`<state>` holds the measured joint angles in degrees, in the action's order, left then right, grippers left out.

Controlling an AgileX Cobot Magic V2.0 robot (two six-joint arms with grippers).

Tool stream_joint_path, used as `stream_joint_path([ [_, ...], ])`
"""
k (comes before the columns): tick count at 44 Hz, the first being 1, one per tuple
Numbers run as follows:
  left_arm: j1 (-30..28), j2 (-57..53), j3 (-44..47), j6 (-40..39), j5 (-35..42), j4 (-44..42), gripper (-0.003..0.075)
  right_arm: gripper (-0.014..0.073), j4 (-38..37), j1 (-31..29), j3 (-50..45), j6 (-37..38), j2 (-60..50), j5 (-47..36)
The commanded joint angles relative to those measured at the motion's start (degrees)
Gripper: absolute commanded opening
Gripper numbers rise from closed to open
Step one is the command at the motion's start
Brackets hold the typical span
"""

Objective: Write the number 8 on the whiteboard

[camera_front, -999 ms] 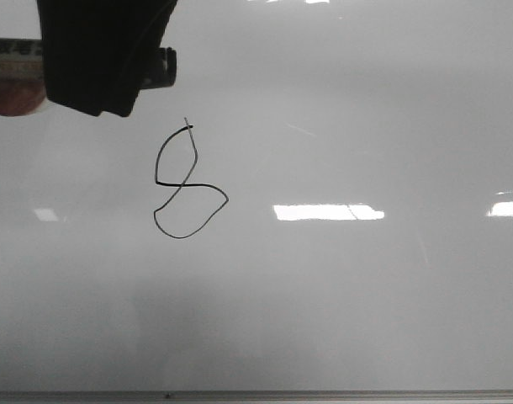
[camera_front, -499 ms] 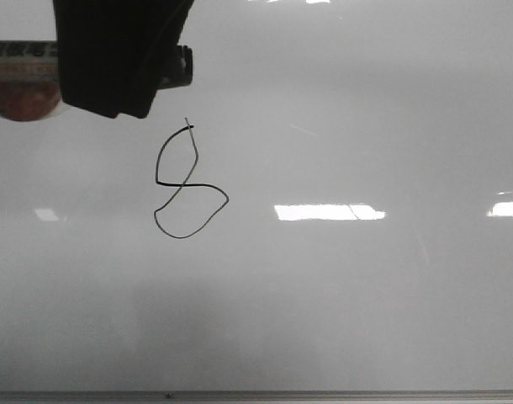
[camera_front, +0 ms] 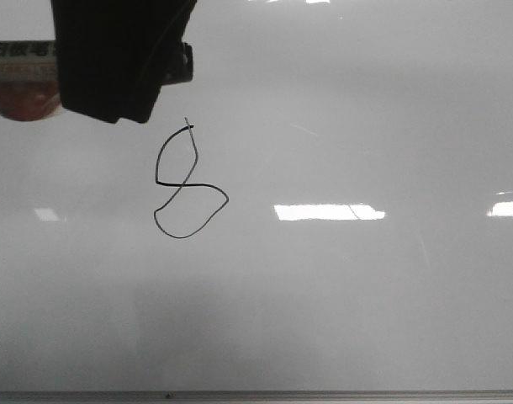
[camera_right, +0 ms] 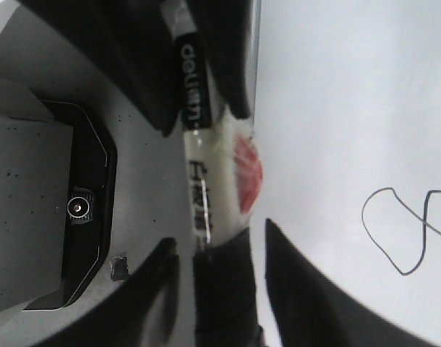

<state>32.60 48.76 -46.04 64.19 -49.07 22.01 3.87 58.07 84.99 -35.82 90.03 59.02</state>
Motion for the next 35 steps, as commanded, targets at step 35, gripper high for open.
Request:
stream_joint_path([
  [35, -9.65, -0.32, 14.74, -43.18, 38.91, 0.56, -0.0019, 0.0321, -0.04, -33.37, -37.85, 30.53, -41.55, -22.23],
])
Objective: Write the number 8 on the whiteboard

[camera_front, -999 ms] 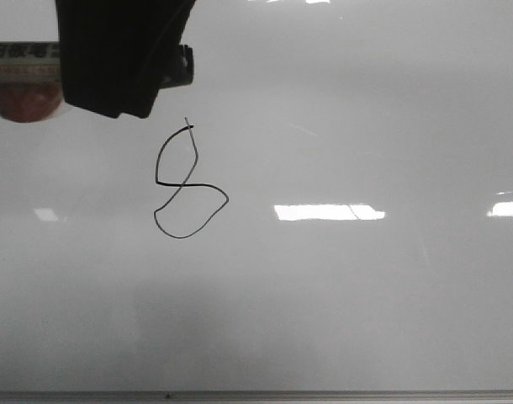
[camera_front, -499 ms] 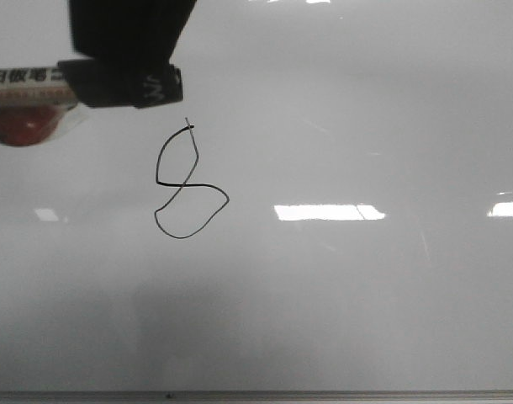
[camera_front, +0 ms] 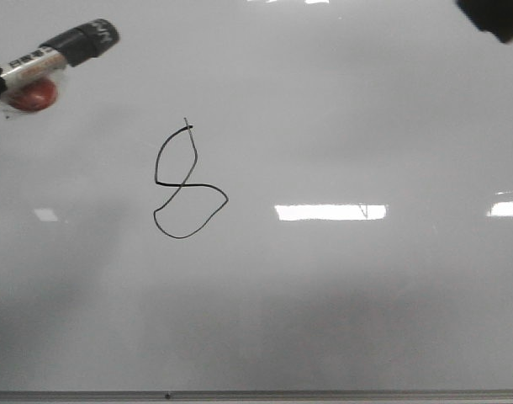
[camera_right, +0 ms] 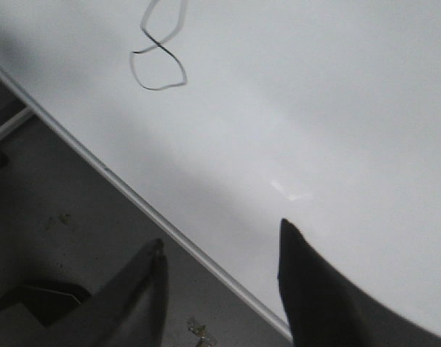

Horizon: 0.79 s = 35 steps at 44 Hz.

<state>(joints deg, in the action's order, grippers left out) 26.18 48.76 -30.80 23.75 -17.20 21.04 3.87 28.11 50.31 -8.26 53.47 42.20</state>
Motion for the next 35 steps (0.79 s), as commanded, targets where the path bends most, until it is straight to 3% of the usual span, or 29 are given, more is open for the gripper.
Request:
stream_joint_path([
  [1, -4.38, -0.32, 0.03, -2.94, 8.04, 1.51, -0.0019, 0.0307, -0.04, -4.94, -4.65, 3.71, -6.7, -5.99],
  [8, -10.78, -2.61, 5.47, -3.06, 19.3, 2.36, -0.0019, 0.0165, -0.04, -11.75, -15.61, 4.82, -18.54, -9.19],
  [16, -10.3, -3.28, 15.21, -4.32, 38.2, 6.23, -0.0019, 0.0018, -0.04, -13.43, -23.72, 4.77, -28.96, -12.96],
  [23, -9.93, -0.7, 22.14, -14.21, 56.21, 6.24, -0.0019, 0.0, -0.04, -13.43, -27.57, 4.77, -33.61, -14.78],
  [29, -9.93, 5.58, 22.62, -16.9, 60.43, 0.66, -0.0019, 0.0, -0.04, -13.43, -28.03, 4.77, -34.07, -14.97],
  [35, -10.05, 15.44, 22.62, -24.64, 70.31, -1.96, -0.0018, 0.0, -0.04, -13.43, -28.03, 4.77, -34.07, -15.29],
])
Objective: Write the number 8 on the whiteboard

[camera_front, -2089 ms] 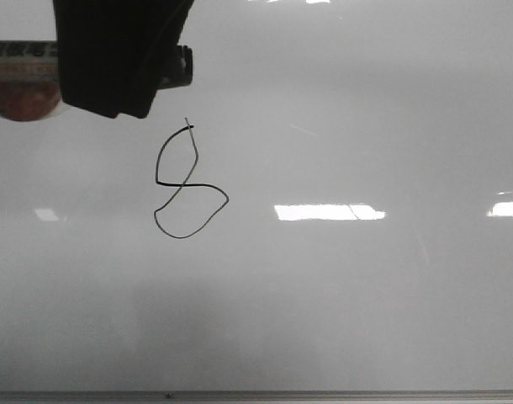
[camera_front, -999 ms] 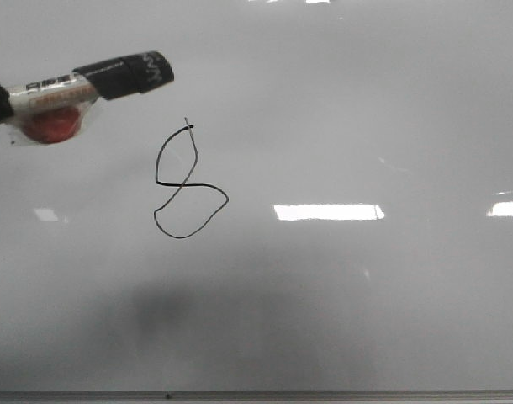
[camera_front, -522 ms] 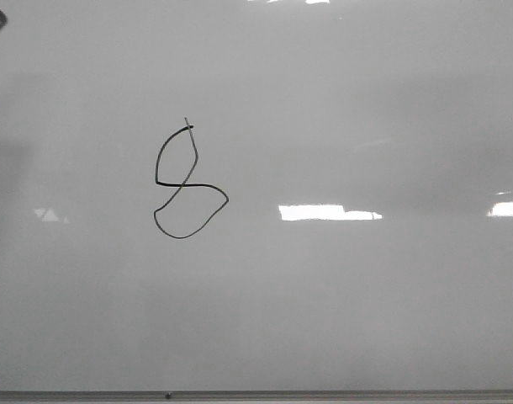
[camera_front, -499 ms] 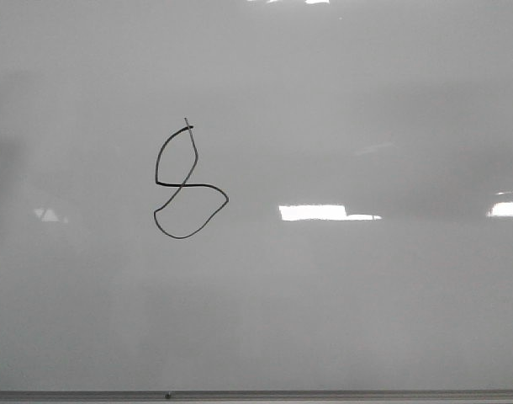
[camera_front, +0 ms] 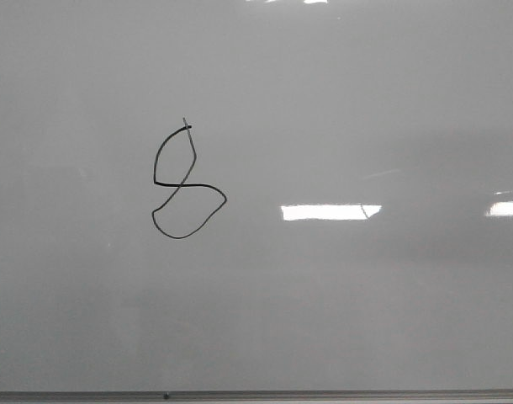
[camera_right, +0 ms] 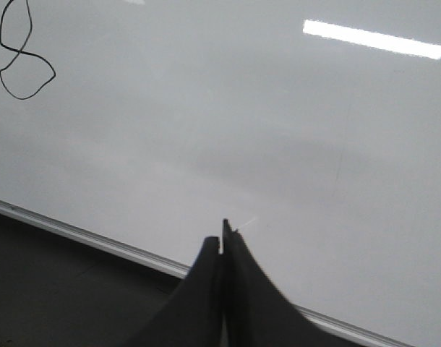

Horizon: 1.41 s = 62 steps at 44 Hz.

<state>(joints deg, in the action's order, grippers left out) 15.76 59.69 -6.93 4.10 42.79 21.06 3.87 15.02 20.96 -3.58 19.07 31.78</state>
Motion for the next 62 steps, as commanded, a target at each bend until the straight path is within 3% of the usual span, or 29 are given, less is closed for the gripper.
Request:
stream_joint_path([
  [1, 0.36, 6.31, -1.26, -6.43, 12.15, -2.18, -0.0018, 0.0, -0.04, -0.34, 1.33, 0.09, 0.33, -4.95],
  [12, -3.93, 27.55, -1.26, -23.28, 35.65, -13.17, -0.0019, 0.0, 0.01, -0.34, 1.26, 0.09, 0.33, -5.66],
  [23, -11.84, 36.9, -5.07, -24.93, 35.78, -32.28, -0.0019, 0.0, 0.01, -0.34, 1.2, 0.09, 0.33, -5.66],
  [34, -12.27, 37.73, -7.64, -18.3, 35.78, -30.37, -0.0018, 0.0, 0.01, -0.34, 1.15, 0.09, 0.33, -5.66],
  [47, -12.27, 37.97, -8.7, -17.93, 35.78, -28.61, -0.0011, 0.0, 0.01, -0.34, 1.08, 0.09, 0.33, -5.66],
  [51, -12.27, 37.97, -8.7, -17.93, 35.78, -28.74, 0.0026, 0.0, 0.01, -0.34, 1.08, 0.09, 0.33, -5.66],
  [62, -12.27, 37.97, -8.7, -17.93, 35.78, -28.54, 0.0252, 0.0, 0.01, -0.34, 1.08, 0.09, 0.33, -5.66],
])
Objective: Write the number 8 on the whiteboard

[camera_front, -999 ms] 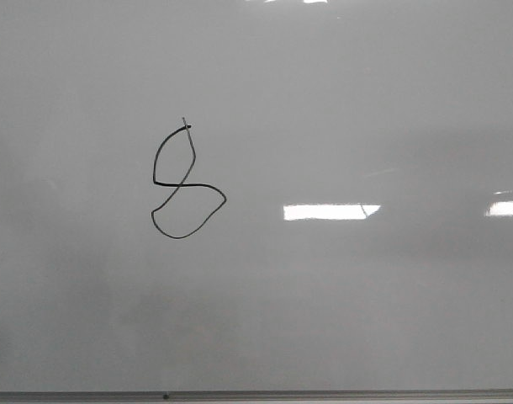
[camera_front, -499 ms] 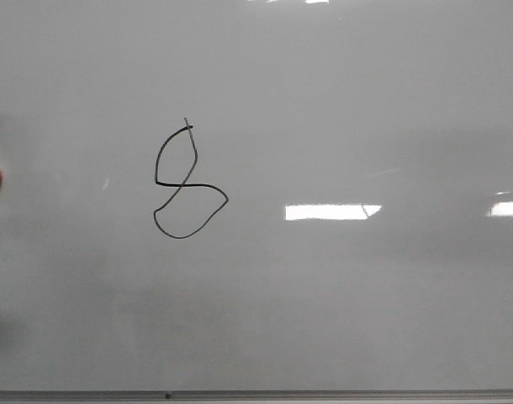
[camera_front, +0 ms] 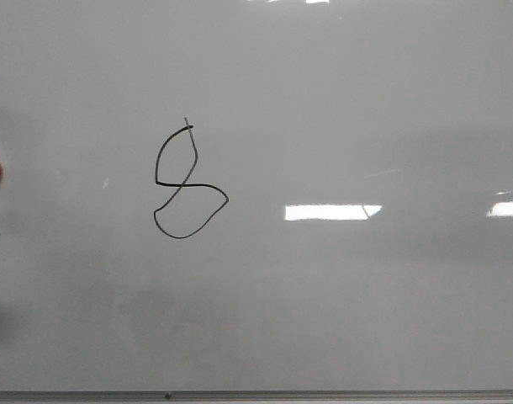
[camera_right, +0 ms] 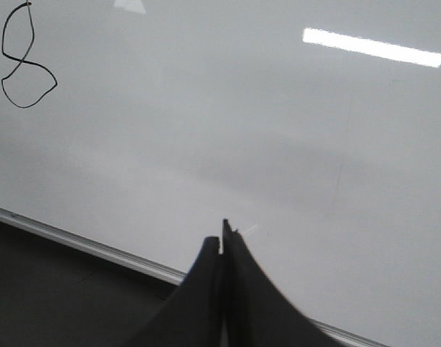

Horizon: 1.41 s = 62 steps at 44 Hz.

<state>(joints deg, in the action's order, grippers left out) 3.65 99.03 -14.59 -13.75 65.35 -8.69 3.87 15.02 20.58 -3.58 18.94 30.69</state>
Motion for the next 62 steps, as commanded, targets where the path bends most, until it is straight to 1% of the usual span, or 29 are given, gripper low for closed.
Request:
stream_joint_path([
  [1, -0.15, -1.5, -1.03, -0.08, 13.23, 1.2, 0.0267, 0.0, 0.01, -0.34, 1.46, 0.09, 0.46, -4.57],
  [4, -0.15, -1.88, -0.92, -0.08, 13.23, 1.39, 0.0309, 0.0, 0.06, -0.34, 1.46, 0.09, 0.46, -4.57],
  [8, -0.15, -3.03, -0.53, -0.08, 13.23, 3.01, 0.0337, 0.0, 0.35, -0.34, 1.46, 0.09, 0.46, -4.57],
  [15, -0.15, -4.04, 0.23, 0.14, 13.23, 4.86, 0.0345, 0.0, 1.2, -0.34, 1.46, 0.09, 0.46, -4.57],
  [23, -0.15, -7.67, 2.37, 0.14, 13.23, 0.14, 0.0412, 0.0, 1.19, -0.34, 1.46, 0.09, 0.46, -4.95],
  [28, -0.15, -13.51, 4.06, 0.23, 12.84, -1.71, 0.0404, 0.0, 1.14, -0.34, 1.46, 0.09, 0.46, -5.48],
  [31, -0.15, -17.82, 4.33, 0.37, 10.78, -2.92, 0.0363, 0.0, 1.14, -0.34, 1.46, 0.09, 0.46, -5.48],
  [34, -0.15, -22.96, 4.22, 0.37, 6.22, -4.65, 0.0298, 0.0, 1.14, -0.34, 1.46, 0.09, 0.46, -5.48],
  [38, -0.15, -31.18, 3.28, 0.37, -3.43, -7.28, 0.0183, 0.0, 1.14, -0.34, 1.46, 0.09, 0.46, -5.48],
  [39, -0.15, -33.84, 2.81, 0.37, -7.0, -8.37, 0.0156, 0.0, 1.14, -0.34, 1.46, 0.09, 0.46, -5.48],
  [40, -0.15, -35.15, 2.38, 0.37, -8.89, -9.05, 0.0132, 0.0, 1.14, -0.34, 1.46, 0.09, 0.46, -5.48],
  [42, -0.15, -40.45, 1.2, 0.37, -16.78, -10.85, 0.0078, 0.0, 1.14, -0.34, 1.46, 0.09, 0.46, -5.48],
  [43, -0.15, -41.77, 0.65, 0.02, -18.7, -11.71, 0.0057, 0.0, 1.14, -0.34, 1.46, 0.09, 0.46, -5.48],
  [44, -0.15, -44.34, 0.16, -0.57, -22.51, -12.33, 0.0031, 0.0, 1.14, -0.34, 1.46, 0.09, 0.46, -5.48],
  [47, -0.15, -50.8, -1.29, -2.5, -30.74, -12.45, -0.0019, 0.0, 1.14, -0.34, 1.46, 0.09, 0.46, -5.48],
  [50, -0.15, -56.99, -2.38, -4.72, -37.9, -12.45, -0.0019, 0.0, 1.14, -0.34, 1.46, 0.09, 0.46, -5.48],
  [53, -0.15, -61.96, -2.81, -6.57, -43.5, -12.45, -0.0019, 0.0, 1.14, -0.34, 1.46, 0.09, 0.46, -5.43],
  [58, -0.15, -69.98, -3.33, -7.6, -54.32, -12.45, -0.0019, 0.0, 1.14, -0.34, 1.46, 0.09, 0.46, -5.43],
  [62, -0.15, -75.04, -3.33, -7.6, -61.41, -12.45, -0.0019, 0.0, 1.14, -0.34, 1.46, 0.09, 0.46, -5.43],
])
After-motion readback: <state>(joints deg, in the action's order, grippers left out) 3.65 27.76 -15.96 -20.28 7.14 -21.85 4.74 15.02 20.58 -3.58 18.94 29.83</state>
